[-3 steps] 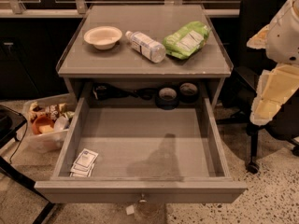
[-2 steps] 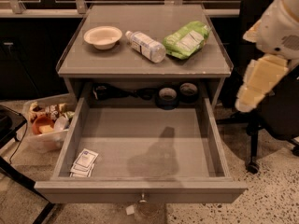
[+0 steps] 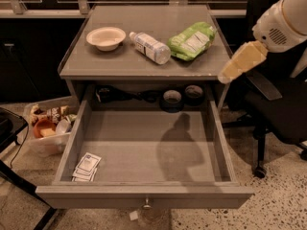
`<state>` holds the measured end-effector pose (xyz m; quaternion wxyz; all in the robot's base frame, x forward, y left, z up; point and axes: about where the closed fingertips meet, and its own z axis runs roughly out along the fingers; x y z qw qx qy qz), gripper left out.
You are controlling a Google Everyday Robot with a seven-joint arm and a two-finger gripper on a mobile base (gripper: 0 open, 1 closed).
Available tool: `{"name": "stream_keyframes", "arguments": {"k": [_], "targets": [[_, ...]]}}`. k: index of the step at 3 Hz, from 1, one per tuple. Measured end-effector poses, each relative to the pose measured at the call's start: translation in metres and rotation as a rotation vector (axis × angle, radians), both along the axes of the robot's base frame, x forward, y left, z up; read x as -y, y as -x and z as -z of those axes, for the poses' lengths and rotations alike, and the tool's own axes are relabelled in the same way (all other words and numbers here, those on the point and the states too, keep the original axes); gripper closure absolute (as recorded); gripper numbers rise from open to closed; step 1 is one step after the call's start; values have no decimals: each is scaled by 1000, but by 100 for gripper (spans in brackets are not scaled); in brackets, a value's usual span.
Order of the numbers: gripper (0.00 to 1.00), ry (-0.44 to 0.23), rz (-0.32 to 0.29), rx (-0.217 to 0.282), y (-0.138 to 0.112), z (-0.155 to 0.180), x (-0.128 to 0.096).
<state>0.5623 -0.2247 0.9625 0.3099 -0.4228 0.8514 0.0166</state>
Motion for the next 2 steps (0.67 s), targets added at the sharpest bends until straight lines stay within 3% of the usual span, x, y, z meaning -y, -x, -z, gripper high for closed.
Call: {"name": "stream_keyframes", "arguments": {"k": [2], "targets": [[0,-348,115,92,-79,1,0]]}}
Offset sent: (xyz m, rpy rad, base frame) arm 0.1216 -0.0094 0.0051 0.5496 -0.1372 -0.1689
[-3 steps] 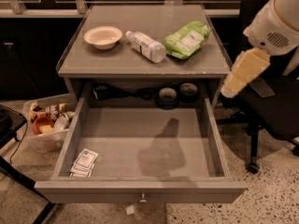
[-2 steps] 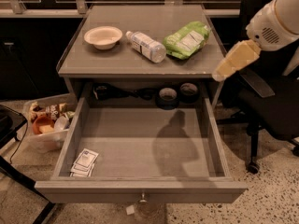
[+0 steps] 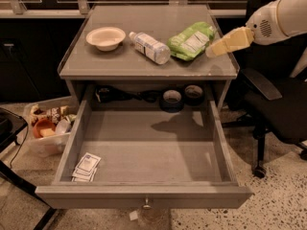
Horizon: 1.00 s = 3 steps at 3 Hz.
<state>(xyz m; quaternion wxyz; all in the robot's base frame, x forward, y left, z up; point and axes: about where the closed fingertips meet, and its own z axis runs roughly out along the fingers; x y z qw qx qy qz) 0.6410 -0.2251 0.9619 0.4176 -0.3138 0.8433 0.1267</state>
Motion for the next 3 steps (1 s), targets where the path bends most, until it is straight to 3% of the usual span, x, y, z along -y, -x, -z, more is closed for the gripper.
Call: {"name": "stream_keyframes", "arguments": {"k": [1,2,3], "targets": [[0,-190,3,-20,-37,3,-1],[0,-190,3,-20,-37,3,-1],[0,-291,21,-56,-41,4,-3]]}}
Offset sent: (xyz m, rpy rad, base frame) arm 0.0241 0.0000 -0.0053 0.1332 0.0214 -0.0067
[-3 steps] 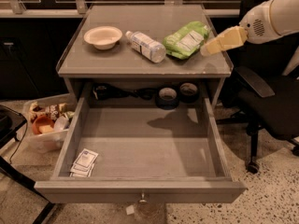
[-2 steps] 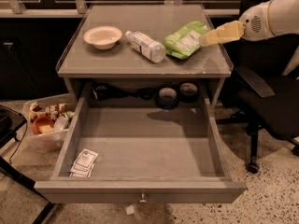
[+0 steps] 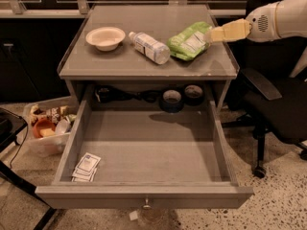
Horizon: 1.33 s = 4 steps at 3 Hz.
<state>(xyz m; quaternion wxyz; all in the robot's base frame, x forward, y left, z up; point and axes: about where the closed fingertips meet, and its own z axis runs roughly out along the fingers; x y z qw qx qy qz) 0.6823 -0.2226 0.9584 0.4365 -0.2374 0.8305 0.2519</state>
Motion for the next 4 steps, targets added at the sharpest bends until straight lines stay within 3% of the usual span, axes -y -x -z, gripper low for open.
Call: {"name": "stream_keyframes", "arguments": {"k": [2,3,4], "targets": [[0,-272,17,-199,2,-16,-26],[0,-351,57,-289,5,-32,-48],[0,-395,131,-412,3,-32,-74]]}}
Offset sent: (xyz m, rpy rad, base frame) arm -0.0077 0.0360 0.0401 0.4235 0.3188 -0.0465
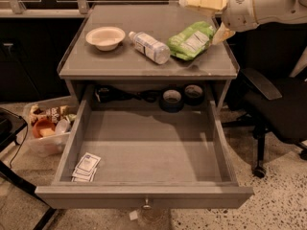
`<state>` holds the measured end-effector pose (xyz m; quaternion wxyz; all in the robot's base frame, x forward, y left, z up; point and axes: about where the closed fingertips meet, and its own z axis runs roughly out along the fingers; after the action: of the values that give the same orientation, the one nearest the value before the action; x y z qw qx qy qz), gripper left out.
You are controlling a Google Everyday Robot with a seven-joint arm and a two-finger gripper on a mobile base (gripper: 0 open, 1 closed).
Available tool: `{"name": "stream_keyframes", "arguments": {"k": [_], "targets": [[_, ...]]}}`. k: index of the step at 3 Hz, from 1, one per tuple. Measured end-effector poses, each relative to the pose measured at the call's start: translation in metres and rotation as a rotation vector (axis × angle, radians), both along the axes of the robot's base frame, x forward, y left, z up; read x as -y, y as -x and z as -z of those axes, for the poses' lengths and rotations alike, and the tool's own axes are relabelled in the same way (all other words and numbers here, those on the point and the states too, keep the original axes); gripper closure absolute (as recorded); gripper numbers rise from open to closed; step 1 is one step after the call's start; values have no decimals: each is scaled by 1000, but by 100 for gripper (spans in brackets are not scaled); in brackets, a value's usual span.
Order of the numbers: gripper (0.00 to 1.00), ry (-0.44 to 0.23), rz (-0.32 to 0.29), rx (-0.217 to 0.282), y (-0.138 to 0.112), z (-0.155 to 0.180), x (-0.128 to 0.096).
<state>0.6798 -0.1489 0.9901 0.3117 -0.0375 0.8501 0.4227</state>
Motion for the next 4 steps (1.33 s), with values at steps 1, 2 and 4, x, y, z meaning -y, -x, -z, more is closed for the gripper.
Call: {"name": "stream_keyframes", "arguments": {"k": [1,2,4], "targets": [[0,-24,46,-153,-5,10,-28],[0,-66,83,-221,-7,12,-33],[0,-96,159,-245,-18,20,-28]]}}
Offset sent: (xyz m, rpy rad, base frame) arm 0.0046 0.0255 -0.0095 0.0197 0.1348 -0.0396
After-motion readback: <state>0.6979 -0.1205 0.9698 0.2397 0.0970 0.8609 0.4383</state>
